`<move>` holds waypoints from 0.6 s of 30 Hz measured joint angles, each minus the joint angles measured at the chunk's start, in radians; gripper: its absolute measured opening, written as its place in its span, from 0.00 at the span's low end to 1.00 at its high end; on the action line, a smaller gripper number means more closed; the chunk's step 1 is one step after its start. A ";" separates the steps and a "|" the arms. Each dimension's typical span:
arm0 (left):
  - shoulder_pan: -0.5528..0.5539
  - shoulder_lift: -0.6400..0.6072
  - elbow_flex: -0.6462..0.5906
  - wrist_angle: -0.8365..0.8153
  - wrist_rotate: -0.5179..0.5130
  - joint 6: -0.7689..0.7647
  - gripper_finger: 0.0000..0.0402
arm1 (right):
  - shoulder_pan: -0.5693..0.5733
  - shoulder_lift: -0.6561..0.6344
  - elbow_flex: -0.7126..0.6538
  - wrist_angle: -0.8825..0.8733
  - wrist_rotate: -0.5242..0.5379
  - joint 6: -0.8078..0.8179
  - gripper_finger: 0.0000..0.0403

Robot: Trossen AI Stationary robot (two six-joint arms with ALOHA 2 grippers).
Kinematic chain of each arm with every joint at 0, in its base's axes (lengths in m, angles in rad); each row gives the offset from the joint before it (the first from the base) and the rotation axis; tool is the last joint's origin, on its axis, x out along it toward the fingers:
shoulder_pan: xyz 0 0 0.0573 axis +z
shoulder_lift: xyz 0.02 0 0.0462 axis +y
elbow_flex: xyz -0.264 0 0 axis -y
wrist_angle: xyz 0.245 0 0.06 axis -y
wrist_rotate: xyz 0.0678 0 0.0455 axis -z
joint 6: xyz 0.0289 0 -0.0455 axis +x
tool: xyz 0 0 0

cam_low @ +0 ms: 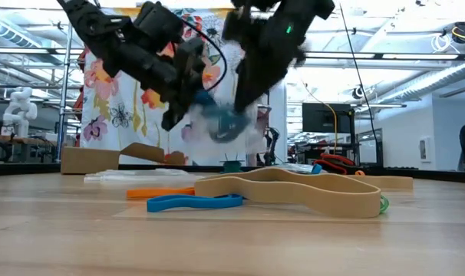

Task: Sort rubber bands
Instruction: Put the blue rubber band into the transparent zip bag

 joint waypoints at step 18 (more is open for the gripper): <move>-0.061 -0.107 0.002 -0.100 -0.009 0.016 0.00 | -0.030 -0.054 0.002 0.076 0.093 0.156 0.00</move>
